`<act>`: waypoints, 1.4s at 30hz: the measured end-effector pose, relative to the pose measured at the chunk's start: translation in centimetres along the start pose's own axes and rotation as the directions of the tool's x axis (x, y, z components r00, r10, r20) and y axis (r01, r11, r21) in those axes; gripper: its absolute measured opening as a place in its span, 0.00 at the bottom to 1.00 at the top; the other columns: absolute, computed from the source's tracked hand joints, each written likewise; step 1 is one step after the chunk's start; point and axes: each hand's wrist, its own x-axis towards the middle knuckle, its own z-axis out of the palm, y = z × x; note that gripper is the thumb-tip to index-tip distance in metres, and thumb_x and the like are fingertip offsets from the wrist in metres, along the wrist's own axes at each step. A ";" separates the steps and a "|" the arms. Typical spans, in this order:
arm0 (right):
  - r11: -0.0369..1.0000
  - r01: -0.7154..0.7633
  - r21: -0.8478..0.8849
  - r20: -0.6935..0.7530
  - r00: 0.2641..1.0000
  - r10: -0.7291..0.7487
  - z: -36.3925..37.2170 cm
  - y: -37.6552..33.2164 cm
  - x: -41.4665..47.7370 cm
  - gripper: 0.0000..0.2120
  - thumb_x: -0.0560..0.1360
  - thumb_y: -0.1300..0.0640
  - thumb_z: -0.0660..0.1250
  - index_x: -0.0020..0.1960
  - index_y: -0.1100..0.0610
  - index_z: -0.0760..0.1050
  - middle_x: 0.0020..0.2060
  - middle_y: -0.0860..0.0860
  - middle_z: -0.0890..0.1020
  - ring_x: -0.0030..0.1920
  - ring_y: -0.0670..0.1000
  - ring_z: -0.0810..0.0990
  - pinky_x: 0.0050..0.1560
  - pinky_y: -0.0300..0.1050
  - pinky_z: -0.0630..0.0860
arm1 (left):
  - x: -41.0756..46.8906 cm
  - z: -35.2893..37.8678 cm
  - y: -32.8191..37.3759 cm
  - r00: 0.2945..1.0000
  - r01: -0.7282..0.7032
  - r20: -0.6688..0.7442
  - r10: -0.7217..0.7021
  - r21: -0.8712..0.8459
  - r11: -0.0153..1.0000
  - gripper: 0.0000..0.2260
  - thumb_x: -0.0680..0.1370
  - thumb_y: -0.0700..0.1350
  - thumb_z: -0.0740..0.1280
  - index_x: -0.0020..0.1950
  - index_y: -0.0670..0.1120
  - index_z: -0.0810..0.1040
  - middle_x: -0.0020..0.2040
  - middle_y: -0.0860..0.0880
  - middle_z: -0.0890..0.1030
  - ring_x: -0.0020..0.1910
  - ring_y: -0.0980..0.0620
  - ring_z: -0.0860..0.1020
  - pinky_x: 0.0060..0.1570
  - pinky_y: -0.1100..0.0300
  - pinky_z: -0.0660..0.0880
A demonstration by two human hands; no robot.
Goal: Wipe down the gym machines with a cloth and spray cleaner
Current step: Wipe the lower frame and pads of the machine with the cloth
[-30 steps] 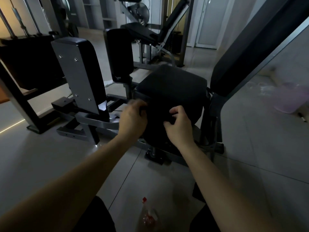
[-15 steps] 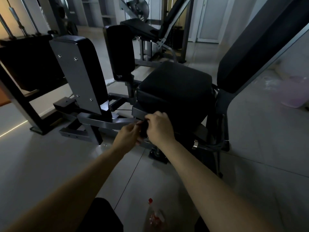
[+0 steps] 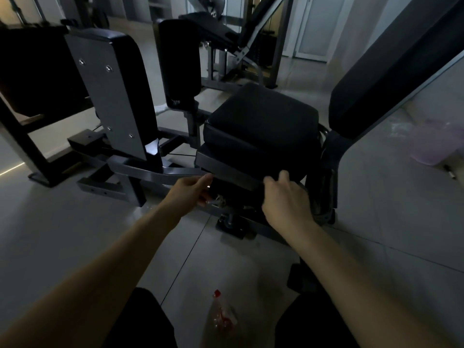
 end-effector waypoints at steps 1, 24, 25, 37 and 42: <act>0.997 0.019 0.077 -0.016 1.000 -0.018 -0.1 -1.8 0.8 0.10 0.80 0.59 0.62 0.61 0.55 0.74 0.56 0.56 0.72 0.47 0.56 0.78 0.39 0.44 0.67 | 0.0 -0.1 0.0 1.000 0.007 0.017 -0.007 0.001 1.000 0.13 0.84 0.56 0.61 0.53 0.50 0.82 0.44 0.46 0.84 0.42 0.51 0.81 0.44 0.59 0.76; -0.834 -0.451 0.318 0.721 0.686 -0.096 2.6 -10.6 -0.8 0.08 0.81 0.62 0.61 0.53 0.64 0.78 0.44 0.61 0.82 0.41 0.56 0.83 0.28 0.42 0.80 | 0.4 0.0 0.4 0.995 0.066 -0.082 -0.064 0.023 0.998 0.18 0.82 0.58 0.66 0.58 0.45 0.84 0.52 0.43 0.85 0.49 0.44 0.84 0.50 0.55 0.80; -0.896 -0.377 0.235 0.747 0.660 -0.082 2.3 -9.9 -0.7 0.08 0.81 0.63 0.61 0.53 0.65 0.77 0.46 0.62 0.81 0.44 0.57 0.82 0.27 0.42 0.80 | 0.4 0.0 0.3 0.994 0.064 -0.088 -0.060 0.036 0.997 0.18 0.82 0.58 0.66 0.59 0.45 0.84 0.52 0.44 0.86 0.51 0.45 0.84 0.54 0.54 0.80; -0.948 -0.011 0.319 0.761 0.599 0.249 0.3 -3.6 -5.7 0.14 0.81 0.58 0.62 0.66 0.59 0.74 0.58 0.64 0.77 0.54 0.64 0.80 0.44 0.51 0.83 | 0.1 0.4 -0.2 0.994 0.019 -0.113 -0.007 0.110 0.994 0.20 0.83 0.61 0.62 0.61 0.47 0.82 0.53 0.48 0.82 0.53 0.52 0.78 0.49 0.58 0.70; -0.828 -0.460 0.320 0.762 0.644 -0.063 0.8 -10.1 -2.0 0.10 0.82 0.62 0.60 0.61 0.61 0.75 0.49 0.62 0.80 0.45 0.57 0.81 0.36 0.47 0.82 | -0.3 1.1 -0.3 0.996 0.003 -0.091 0.000 0.028 1.000 0.11 0.86 0.51 0.59 0.54 0.50 0.79 0.49 0.50 0.80 0.50 0.54 0.79 0.44 0.62 0.72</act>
